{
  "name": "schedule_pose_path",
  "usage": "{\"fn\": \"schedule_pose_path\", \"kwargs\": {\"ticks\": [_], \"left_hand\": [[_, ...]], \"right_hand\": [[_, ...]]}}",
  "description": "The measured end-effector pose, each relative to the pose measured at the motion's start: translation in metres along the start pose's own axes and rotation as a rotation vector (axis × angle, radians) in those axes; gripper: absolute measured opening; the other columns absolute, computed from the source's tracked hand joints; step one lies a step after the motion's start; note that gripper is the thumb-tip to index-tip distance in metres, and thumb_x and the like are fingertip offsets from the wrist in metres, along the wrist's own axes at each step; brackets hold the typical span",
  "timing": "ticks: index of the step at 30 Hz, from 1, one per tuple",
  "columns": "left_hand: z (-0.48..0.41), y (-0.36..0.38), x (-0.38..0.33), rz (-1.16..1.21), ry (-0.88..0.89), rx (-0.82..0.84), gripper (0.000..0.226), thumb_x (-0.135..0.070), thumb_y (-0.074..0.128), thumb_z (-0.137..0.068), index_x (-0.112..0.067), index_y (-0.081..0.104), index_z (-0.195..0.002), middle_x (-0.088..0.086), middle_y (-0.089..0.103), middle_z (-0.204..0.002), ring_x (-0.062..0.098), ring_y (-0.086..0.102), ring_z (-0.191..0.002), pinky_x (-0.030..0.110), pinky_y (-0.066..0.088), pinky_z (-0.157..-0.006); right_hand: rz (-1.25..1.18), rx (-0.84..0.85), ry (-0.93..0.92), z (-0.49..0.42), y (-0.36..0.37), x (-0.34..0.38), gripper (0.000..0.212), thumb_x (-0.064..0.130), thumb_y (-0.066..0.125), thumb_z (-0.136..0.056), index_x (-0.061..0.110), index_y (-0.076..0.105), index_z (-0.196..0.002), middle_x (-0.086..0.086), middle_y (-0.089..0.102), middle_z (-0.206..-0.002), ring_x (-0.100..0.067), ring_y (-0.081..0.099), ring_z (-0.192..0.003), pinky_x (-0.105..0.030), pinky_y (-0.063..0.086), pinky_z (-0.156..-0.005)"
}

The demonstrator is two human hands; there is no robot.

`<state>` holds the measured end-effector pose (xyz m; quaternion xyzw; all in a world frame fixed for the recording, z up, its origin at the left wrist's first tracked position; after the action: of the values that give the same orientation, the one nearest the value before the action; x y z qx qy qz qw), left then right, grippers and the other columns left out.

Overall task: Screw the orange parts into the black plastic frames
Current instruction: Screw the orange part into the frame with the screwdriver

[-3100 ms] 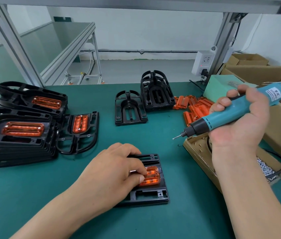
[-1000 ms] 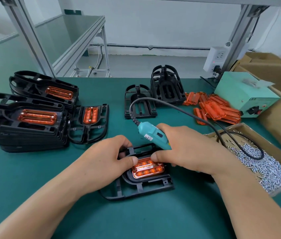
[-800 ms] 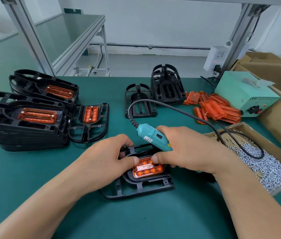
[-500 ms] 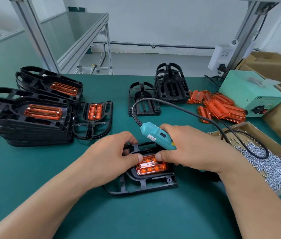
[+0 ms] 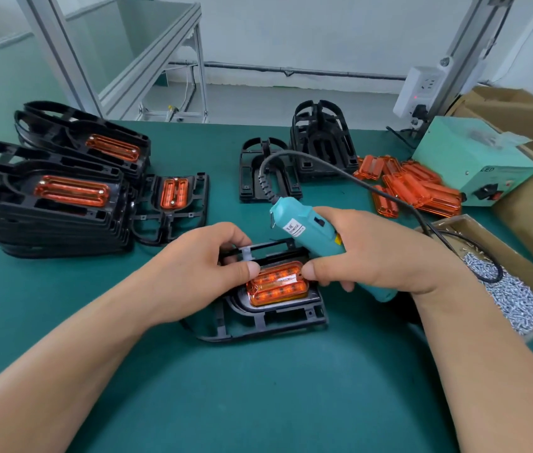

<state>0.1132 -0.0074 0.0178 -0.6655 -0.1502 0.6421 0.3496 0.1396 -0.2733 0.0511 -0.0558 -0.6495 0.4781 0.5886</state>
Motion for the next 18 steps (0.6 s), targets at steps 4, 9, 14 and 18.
{"fn": "schedule_pose_path", "kwargs": {"ticks": [4, 9, 14, 18], "left_hand": [[-0.0007, 0.001, 0.0014, -0.007, -0.012, -0.008, 0.02, -0.047, 0.077, -0.089, -0.04, 0.067, -0.105, -0.013, 0.074, -0.094, 0.006, 0.069, -0.086, 0.04, 0.059, -0.086], [-0.0008, 0.0041, 0.0039, -0.049, -0.029, -0.028, 0.029, -0.055, 0.076, -0.086, -0.042, 0.065, -0.11, -0.014, 0.072, -0.096, 0.004, 0.067, -0.088, 0.035, 0.057, -0.084], [-0.0001, 0.0021, 0.0028, -0.045, -0.036, 0.032, 0.05, -0.07, 0.079, -0.072, -0.046, 0.062, -0.112, -0.023, 0.071, -0.1, -0.006, 0.065, -0.094, 0.029, 0.055, -0.085], [0.0009, 0.0009, 0.0009, -0.062, -0.036, 0.063, 0.057, -0.071, 0.079, -0.065, -0.047, 0.061, -0.113, -0.025, 0.07, -0.1, -0.004, 0.066, -0.095, 0.034, 0.057, -0.089]], "right_hand": [[-0.004, 0.007, 0.004, -0.0024, 0.002, -0.0019, 0.044, 0.032, 0.082, -0.088, 0.044, 0.054, -0.12, 0.001, 0.076, -0.079, -0.01, 0.066, -0.053, -0.022, 0.053, -0.053], [0.007, 0.023, 0.017, -0.0037, 0.0051, -0.0005, 0.044, 0.032, 0.084, -0.088, 0.042, 0.053, -0.118, 0.003, 0.075, -0.078, -0.008, 0.064, -0.052, -0.021, 0.051, -0.051], [0.041, 0.028, 0.03, -0.007, 0.0079, -0.0018, 0.044, 0.033, 0.086, -0.087, 0.039, 0.052, -0.115, 0.002, 0.07, -0.079, -0.008, 0.063, -0.051, -0.02, 0.049, -0.05], [0.052, 0.049, 0.033, -0.0082, 0.0084, -0.0055, 0.046, 0.036, 0.087, -0.086, 0.04, 0.051, -0.115, 0.005, 0.063, -0.082, -0.01, 0.064, -0.053, -0.024, 0.051, -0.053]]}}
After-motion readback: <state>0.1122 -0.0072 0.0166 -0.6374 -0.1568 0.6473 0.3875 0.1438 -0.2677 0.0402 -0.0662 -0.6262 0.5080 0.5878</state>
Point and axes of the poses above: each hand's wrist, its own z-axis away from the middle knuckle, its own y-axis out of the palm, x = y × z, the point moved 1 cm from there along -z, towards the middle knuckle
